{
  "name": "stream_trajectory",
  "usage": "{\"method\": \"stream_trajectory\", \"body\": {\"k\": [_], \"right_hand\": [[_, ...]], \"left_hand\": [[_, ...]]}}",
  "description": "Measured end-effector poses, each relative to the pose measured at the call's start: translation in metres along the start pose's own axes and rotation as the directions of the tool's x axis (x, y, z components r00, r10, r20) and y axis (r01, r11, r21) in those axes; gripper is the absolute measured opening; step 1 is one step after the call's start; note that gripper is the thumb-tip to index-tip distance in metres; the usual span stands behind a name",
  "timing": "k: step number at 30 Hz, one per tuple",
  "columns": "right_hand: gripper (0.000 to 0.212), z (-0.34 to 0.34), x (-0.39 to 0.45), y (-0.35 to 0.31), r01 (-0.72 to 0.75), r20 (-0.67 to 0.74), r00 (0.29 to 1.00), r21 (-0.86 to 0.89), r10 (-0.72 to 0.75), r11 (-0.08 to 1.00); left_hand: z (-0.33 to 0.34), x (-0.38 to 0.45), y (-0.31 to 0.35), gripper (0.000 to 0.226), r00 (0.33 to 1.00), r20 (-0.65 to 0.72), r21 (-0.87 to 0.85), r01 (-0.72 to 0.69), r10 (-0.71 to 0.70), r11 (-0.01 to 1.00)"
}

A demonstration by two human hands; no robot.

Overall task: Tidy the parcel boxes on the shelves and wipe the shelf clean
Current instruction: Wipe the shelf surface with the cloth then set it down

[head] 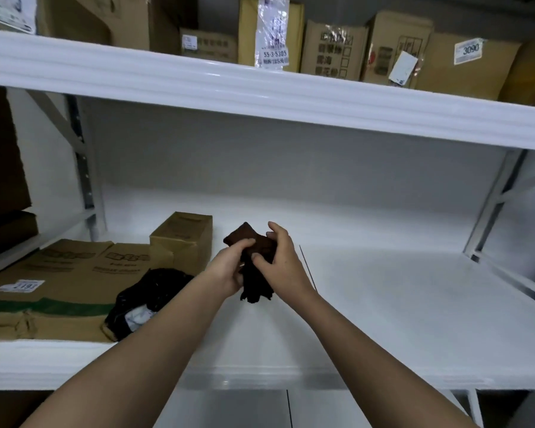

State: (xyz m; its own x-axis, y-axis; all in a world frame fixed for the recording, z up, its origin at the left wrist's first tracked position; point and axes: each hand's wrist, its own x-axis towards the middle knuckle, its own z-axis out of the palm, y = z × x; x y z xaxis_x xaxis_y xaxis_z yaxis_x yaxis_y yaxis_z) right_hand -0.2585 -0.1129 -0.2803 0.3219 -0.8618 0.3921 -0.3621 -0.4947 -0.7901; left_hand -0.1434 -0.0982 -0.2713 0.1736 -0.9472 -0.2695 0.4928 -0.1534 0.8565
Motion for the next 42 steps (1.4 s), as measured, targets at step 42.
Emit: {"method": "stream_trajectory", "body": {"k": [42], "right_hand": [[0.026, 0.197, 0.225, -0.138, -0.142, 0.164, 0.977, 0.040, 0.134, 0.989]], "left_hand": [[-0.273, 0.070, 0.186, 0.030, 0.993, -0.014, 0.440, -0.103, 0.121, 0.892]]}}
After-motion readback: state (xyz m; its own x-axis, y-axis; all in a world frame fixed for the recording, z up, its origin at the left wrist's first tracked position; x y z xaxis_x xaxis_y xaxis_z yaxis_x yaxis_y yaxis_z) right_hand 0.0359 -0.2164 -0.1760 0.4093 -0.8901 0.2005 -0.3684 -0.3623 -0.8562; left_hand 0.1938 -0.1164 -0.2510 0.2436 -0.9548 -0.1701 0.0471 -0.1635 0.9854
